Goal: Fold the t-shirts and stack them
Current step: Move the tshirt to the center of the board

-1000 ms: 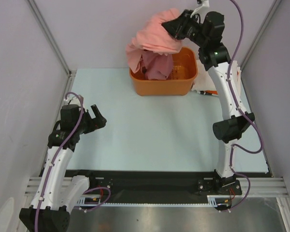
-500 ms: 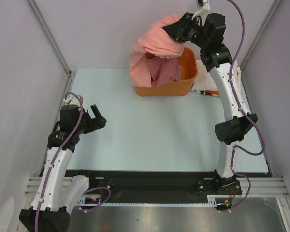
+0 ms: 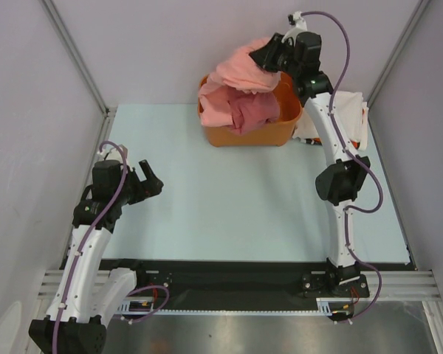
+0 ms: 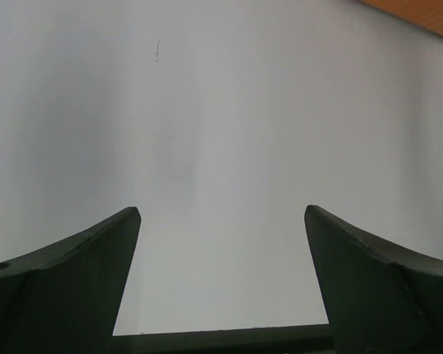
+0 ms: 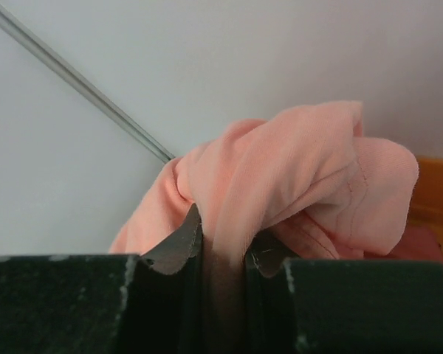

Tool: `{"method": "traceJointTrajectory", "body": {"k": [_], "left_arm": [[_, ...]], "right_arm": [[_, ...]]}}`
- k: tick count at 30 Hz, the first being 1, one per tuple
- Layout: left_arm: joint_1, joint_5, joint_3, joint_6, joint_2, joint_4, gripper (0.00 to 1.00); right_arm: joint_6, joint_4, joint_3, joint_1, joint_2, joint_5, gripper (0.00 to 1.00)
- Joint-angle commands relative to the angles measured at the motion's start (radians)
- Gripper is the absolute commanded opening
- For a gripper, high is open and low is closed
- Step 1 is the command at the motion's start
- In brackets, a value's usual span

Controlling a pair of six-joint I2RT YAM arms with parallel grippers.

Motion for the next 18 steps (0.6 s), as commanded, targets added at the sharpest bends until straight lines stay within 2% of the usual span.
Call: {"method": "traceJointTrajectory", "body": {"k": [1, 2, 3, 5, 6, 8, 11, 12, 14, 15, 16, 18], "left_arm": [[-0.007, -0.016, -0.003, -0.01, -0.009, 0.014, 1.0], [-0.007, -0.016, -0.003, -0.01, -0.009, 0.014, 1.0], [-0.007, -0.016, -0.001, -0.009, -0.006, 0.014, 1.0], [-0.007, -0.013, -0.003, -0.009, -0.006, 0.014, 1.0], [-0.007, -0.014, -0.003, -0.009, -0.006, 0.016, 1.0], [-0.007, -0.011, -0.003, -0.009, -0.007, 0.014, 1.0], [-0.007, -0.011, -0.003, -0.009, -0.012, 0.014, 1.0], [-0.007, -0.011, -0.003, -0.009, -0.012, 0.014, 1.0], [-0.007, -0.01, -0.003, -0.009, -0.015, 0.014, 1.0], [-0.007, -0.01, -0.003, -0.009, -0.017, 0.016, 1.0], [-0.007, -0.008, -0.003, -0.007, -0.018, 0.016, 1.0], [-0.007, -0.007, -0.003, -0.009, -0.017, 0.016, 1.0]], "right_arm": [[-0.089, 0.052, -0.063, 0.027, -0.075, -0.021, 0.19], [-0.1, 0.057, -0.16, 0.035, -0.137, -0.044, 0.18], [-0.114, 0.067, -0.219, 0.044, -0.173, -0.056, 0.11], [-0.158, 0.122, -0.348, 0.082, -0.304, -0.063, 0.1], [-0.177, 0.138, -0.459, 0.096, -0.344, -0.052, 0.12], [-0.23, 0.164, -0.567, 0.142, -0.432, -0.018, 0.2], [-0.252, 0.149, -0.727, 0.182, -0.573, 0.003, 0.34], [-0.246, 0.152, -0.781, 0.189, -0.652, 0.011, 0.5], [-0.244, 0.165, -0.943, 0.214, -0.731, 0.057, 0.65], [-0.244, 0.17, -0.995, 0.222, -0.8, 0.078, 0.77], [-0.244, 0.17, -1.098, 0.228, -0.835, 0.098, 0.85], [-0.238, 0.149, -1.17, 0.239, -0.886, 0.164, 0.93]]}}
